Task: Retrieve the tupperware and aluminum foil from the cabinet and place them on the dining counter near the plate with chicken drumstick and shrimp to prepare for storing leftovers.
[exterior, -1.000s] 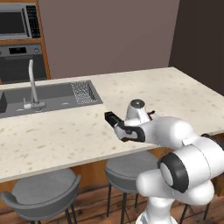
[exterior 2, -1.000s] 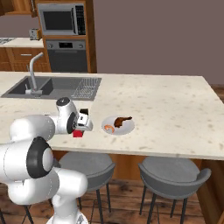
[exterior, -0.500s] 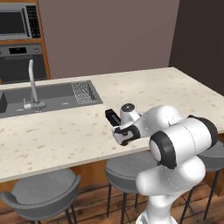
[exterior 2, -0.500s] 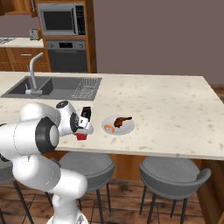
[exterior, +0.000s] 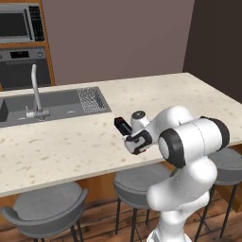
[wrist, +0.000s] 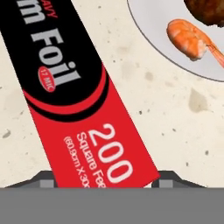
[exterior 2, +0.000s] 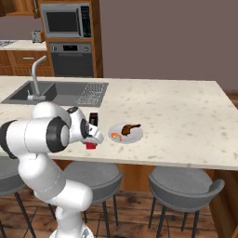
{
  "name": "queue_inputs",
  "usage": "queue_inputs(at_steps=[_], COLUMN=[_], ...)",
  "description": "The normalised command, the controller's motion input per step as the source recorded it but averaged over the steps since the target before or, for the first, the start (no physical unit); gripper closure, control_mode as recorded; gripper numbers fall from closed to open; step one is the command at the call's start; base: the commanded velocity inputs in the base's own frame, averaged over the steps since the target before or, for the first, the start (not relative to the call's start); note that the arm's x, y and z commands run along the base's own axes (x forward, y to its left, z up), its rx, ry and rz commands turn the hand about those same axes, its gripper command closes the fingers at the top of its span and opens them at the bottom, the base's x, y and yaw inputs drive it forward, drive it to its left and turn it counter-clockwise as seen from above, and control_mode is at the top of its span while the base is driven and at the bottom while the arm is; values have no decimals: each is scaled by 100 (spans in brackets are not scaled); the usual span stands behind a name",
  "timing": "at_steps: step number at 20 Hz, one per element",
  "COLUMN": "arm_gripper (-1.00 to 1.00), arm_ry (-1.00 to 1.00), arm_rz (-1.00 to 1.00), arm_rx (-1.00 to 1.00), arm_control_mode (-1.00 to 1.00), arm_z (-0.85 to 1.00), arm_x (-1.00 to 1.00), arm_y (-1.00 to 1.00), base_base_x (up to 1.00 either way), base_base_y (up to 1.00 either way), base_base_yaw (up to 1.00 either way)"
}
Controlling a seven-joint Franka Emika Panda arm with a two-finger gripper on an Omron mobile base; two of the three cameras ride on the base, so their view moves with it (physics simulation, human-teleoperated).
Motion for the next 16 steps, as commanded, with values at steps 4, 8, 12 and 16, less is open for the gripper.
queue_inputs(at_steps=[4, 8, 12, 16], arm_gripper=[100, -100, -100, -100], arm_ry=[2, 0, -1, -11], arm_rz=[-1, 0, 0, 0], arm_rx=[0, 0, 2, 3], arm_control_mode=[-100, -100, -100, -100], arm_z=[-4, 0, 12, 39], arm_x=[9, -6, -42, -74], arm_y=[-3, -9, -12, -9], base_base_x=[0, 0, 0, 0], base_base_y=[0, 0, 0, 0], base_base_yaw=[0, 0, 0, 0])
